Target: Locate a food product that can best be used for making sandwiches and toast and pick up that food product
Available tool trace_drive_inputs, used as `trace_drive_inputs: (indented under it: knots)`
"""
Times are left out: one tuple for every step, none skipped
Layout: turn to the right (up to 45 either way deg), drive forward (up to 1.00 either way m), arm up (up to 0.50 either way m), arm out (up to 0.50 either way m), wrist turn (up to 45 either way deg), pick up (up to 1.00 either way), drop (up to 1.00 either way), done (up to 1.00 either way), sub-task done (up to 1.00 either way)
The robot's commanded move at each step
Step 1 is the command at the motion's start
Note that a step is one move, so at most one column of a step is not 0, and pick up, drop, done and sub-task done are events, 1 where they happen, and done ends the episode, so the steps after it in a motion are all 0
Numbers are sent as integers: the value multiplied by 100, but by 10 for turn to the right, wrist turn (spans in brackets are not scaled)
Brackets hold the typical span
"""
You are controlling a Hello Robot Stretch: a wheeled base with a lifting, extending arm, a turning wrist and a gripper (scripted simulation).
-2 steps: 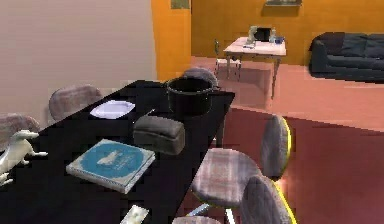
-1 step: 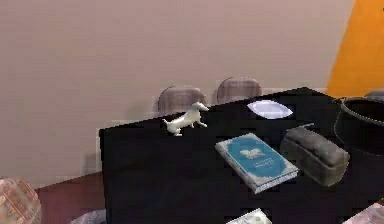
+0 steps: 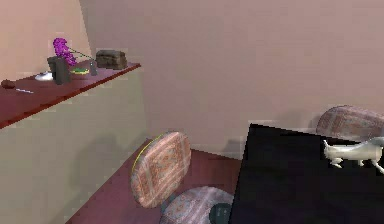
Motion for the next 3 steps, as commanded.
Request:
trace_drive_inputs:
  knots:
    - [-90, 0, 0, 0, 0, 0, 0, 0, 0]
    - [0, 0, 50, 0, 0, 0, 0, 0, 0]
    - [0, 0, 38, 0, 0, 0, 0, 0, 0]
